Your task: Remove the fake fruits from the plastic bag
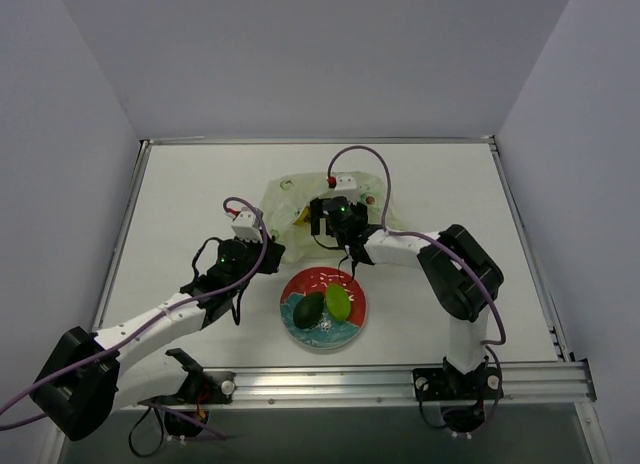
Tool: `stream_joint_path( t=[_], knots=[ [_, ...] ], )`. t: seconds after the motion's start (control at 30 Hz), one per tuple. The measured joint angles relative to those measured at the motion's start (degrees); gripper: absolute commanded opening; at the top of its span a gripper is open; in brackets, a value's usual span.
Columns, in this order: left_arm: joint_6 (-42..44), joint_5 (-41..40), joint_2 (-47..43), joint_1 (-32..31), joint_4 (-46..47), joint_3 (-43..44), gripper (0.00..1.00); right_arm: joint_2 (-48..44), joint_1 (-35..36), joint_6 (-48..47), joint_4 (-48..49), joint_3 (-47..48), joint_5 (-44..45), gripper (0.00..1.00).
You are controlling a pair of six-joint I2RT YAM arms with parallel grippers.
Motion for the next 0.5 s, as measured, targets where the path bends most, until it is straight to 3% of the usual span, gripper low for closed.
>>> stream_joint_path(
  t=[0.5],
  knots=[
    [-0.6, 0.5, -1.2, 0.0, -0.4, 0.0, 0.02, 12.5, -6.9, -5.9, 6.3, 12.1, -14.3, 1.0]
  ],
)
